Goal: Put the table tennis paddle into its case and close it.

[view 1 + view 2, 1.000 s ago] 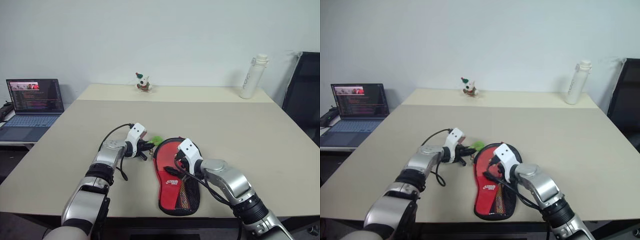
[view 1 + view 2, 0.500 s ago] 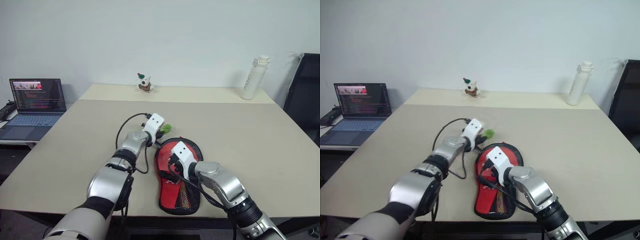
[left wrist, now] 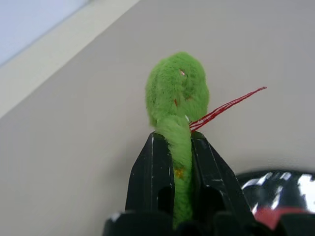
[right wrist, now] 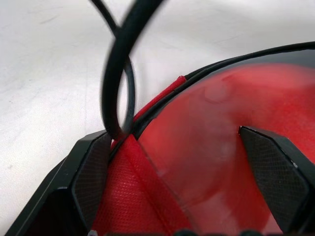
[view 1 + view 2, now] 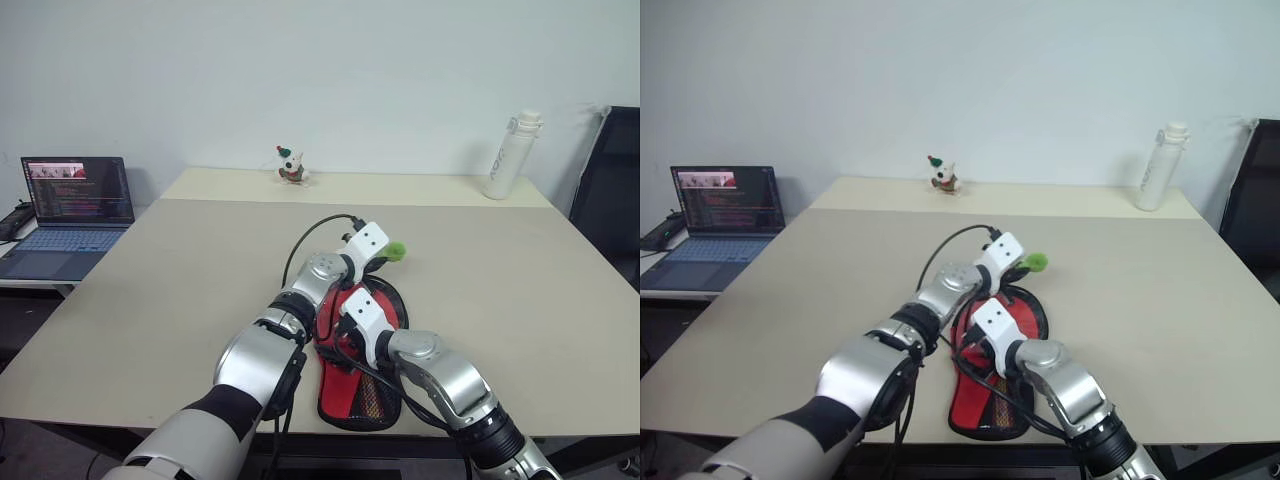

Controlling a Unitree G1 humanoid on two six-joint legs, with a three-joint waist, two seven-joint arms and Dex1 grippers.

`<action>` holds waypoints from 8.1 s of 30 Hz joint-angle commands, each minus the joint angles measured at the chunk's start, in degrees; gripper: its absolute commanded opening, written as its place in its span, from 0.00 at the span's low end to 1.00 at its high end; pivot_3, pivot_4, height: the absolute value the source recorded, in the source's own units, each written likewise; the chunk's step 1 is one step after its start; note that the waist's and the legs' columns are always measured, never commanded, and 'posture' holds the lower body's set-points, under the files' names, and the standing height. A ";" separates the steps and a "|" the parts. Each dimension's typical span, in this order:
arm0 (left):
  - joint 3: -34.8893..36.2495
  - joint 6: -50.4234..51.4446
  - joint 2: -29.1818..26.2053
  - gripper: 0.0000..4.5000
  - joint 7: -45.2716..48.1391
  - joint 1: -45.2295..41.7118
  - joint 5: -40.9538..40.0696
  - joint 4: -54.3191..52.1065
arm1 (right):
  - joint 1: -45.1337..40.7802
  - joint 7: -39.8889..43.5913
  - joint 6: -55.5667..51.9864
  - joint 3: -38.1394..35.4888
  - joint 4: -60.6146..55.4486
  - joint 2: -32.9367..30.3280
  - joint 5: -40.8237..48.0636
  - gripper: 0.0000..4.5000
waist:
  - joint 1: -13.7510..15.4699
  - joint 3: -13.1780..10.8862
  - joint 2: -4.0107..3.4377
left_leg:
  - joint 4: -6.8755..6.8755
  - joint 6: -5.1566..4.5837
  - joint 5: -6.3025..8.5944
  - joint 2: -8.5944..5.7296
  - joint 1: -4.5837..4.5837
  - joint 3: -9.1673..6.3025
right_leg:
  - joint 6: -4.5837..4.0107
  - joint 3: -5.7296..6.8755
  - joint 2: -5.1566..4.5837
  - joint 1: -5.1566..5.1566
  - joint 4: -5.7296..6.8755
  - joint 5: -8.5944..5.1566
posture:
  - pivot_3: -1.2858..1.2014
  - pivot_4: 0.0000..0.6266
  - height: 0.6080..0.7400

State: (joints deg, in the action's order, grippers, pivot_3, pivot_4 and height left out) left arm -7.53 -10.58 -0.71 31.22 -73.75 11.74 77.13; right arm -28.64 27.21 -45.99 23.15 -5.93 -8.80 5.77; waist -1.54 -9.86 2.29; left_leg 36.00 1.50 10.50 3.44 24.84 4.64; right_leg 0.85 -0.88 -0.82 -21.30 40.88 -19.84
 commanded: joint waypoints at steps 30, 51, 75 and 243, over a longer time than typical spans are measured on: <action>7.45 -4.65 -8.34 0.63 12.51 3.51 -7.24 -7.18 | -0.60 3.67 -10.19 -4.44 -5.21 -2.27 4.98 1.00 | -0.18 -0.01 -0.01 | -0.02 -0.01 0.00 0.06 0.01 0.05 | -0.01 0.00 0.00 -0.04 -0.01 0.00 | 0.52 0.24 1.00; 0.54 24.99 -13.47 0.63 27.14 34.75 -19.52 -54.59 | -20.03 7.35 -13.76 -27.15 6.24 -15.37 18.11 1.00 | -0.37 -0.08 -0.08 | -0.02 -0.20 0.11 0.12 0.03 0.05 | -0.04 -0.12 -0.01 -0.05 -0.02 0.00 | 0.52 0.24 1.00; -1.76 30.72 -16.89 0.63 22.78 42.69 -18.89 -65.73 | -42.74 -21.83 37.37 -30.27 82.21 5.18 -0.16 1.00 | -1.07 -0.14 -0.19 | -0.16 0.02 -0.01 0.14 0.04 0.15 | -0.06 -0.19 -0.06 -0.12 -0.06 0.00 | 0.52 0.24 1.00; -13.42 1.43 -9.11 0.64 38.28 25.24 -4.74 -15.04 | 24.64 26.69 -20.57 -22.20 -36.28 -51.75 23.37 0.01 | 2.00 1.18 -0.71 | -0.12 -1.23 0.87 -0.78 -0.10 -0.71 | 0.87 0.64 -0.85 1.26 -2.19 0.09 | 0.52 0.24 1.00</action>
State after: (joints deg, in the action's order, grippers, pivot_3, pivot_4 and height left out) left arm -16.68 -10.46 -9.29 71.44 -51.81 0.90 56.67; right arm -5.93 50.68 -66.54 1.96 -38.63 -58.43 26.37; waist 0.46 -8.69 1.58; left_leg 35.88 0.27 11.38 2.64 24.75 3.86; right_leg 1.72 -0.13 -1.70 -20.01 38.60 -19.75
